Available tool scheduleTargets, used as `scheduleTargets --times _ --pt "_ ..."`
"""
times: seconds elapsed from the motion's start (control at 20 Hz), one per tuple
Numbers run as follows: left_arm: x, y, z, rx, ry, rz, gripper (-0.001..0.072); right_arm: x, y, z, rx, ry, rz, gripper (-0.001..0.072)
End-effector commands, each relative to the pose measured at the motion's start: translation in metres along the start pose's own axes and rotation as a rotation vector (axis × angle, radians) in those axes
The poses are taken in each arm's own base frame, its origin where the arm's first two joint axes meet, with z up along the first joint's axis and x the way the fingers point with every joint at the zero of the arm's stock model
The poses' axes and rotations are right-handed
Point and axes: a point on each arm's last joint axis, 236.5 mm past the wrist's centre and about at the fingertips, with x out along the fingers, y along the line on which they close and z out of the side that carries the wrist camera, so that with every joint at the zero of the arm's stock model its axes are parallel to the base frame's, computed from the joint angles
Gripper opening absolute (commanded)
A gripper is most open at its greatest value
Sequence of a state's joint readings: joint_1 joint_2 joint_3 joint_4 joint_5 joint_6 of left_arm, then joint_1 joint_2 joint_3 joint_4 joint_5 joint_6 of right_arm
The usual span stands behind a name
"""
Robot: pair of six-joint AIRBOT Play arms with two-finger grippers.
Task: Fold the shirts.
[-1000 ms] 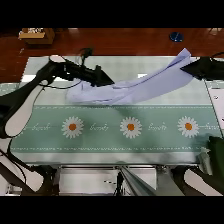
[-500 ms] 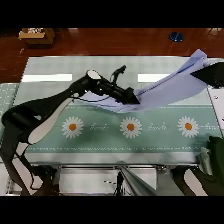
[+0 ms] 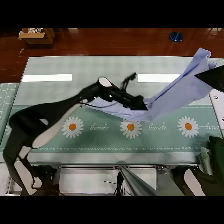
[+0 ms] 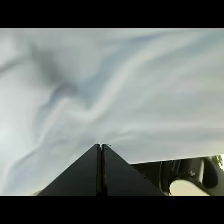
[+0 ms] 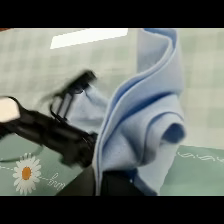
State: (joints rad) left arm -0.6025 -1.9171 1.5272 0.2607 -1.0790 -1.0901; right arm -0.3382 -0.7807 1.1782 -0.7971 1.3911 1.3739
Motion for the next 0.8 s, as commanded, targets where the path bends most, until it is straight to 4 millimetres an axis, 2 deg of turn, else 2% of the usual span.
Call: scheduleTargets --times 0.0,0.1,0.2,0.3,0.4,0.5,0.55,0.65,0.75 --pt "-0.109 -0.001 0.059 0.087 -0.189 0.085 0.0023 0.006 0.006 0.008 -0.032 -0.032 0.001 0.0026" --pt "-0.203 -0.013 0.083 0.137 -0.325 0.141 0.0023 0.029 0.016 0.013 -0.077 -0.028 0.019 0.0026" --pt "-0.292 -0.031 0.088 0.175 -0.451 0.181 0.0024 0.067 0.026 0.010 -0.116 0.011 0.036 0.0025" --pt "-0.369 -0.046 0.079 0.206 -0.568 0.244 0.0024 0.118 0.045 -0.001 -0.145 0.065 0.077 0.0026" --pt "-0.434 -0.044 0.058 0.218 -0.641 0.373 0.0024 0.175 0.068 -0.017 -0.172 0.095 0.120 0.0026" --pt "-0.481 -0.035 0.029 0.200 -0.667 0.515 0.0024 0.231 0.091 -0.035 -0.193 0.088 0.146 0.0026" --pt "-0.497 -0.031 0.015 0.179 -0.672 0.570 0.0025 0.255 0.101 -0.046 -0.202 0.082 0.153 0.0026" --pt "-0.515 -0.029 -0.005 0.158 -0.670 0.630 0.0025 0.299 0.116 -0.072 -0.218 0.064 0.158 0.0026" --pt "-0.518 -0.033 -0.010 0.152 -0.683 0.637 0.0025 0.334 0.127 -0.091 -0.199 0.021 0.157 0.0026"
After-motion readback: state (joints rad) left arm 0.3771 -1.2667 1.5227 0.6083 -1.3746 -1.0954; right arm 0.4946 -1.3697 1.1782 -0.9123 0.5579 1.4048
